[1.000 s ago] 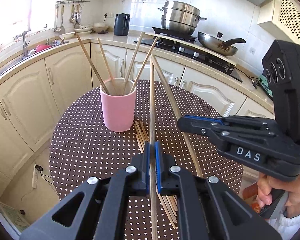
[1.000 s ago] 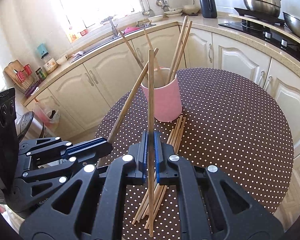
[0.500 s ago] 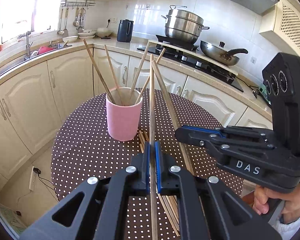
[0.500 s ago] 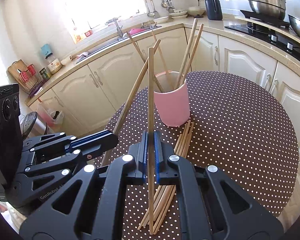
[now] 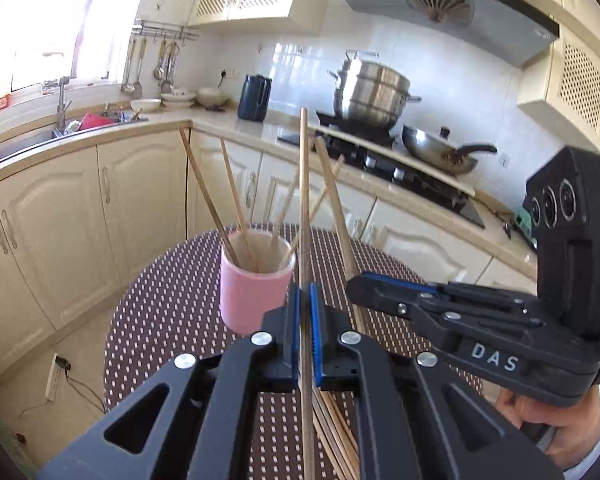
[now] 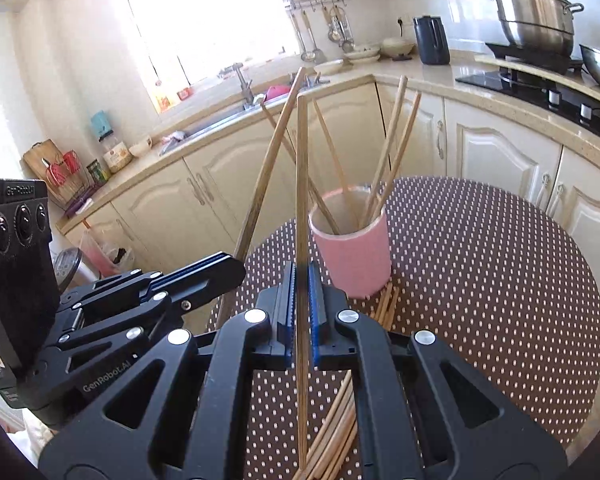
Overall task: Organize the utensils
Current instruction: 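Lower both held chopsticks into the pink cup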
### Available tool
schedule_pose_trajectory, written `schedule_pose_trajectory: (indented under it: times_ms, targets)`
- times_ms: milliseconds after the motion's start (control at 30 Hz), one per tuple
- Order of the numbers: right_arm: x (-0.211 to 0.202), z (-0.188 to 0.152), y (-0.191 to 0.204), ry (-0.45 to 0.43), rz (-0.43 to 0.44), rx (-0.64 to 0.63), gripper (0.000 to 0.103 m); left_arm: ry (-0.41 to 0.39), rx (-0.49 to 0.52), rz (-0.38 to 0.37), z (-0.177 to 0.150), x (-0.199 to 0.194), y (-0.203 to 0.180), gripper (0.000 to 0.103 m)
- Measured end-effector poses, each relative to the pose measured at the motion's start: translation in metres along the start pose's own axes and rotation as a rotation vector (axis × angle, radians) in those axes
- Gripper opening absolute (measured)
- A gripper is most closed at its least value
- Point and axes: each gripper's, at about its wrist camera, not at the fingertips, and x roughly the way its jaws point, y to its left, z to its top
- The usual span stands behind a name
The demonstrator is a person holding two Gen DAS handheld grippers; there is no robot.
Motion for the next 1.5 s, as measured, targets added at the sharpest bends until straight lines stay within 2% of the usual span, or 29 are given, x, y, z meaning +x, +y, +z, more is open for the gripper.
schedule_pose_trajectory:
  times_ms: [200,600,800,933,1133,1500]
  targets:
    - [0.004,0.021,0.003,-0.096,-0.001,-0.015,0.007,-0.110,-0.021,-0.007,0.020,0.007,0.014,0.005]
    - [0.013,0.052,-0.008,-0.367,-0.021,-0.015,0.007,-0.287,-0.097,-0.011,0.049,0.036,0.042,0.005]
    - [0.024,0.065,-0.021,-0.493,-0.040,-0.017,0.007,-0.371,-0.108,-0.005,0.059,0.057,0.043,0.005]
    - [0.035,0.070,-0.027,-0.547,-0.063,-0.031,0.007,-0.418,-0.095,0.010,0.063,0.071,0.042,0.005]
    - [0.051,0.066,-0.034,-0.559,-0.073,-0.065,0.007,-0.435,-0.072,0.034,0.058,0.092,0.040,0.005]
    - [0.063,0.040,-0.039,-0.502,-0.061,-0.094,0.007,-0.454,-0.046,0.062,0.042,0.100,0.036,0.005]
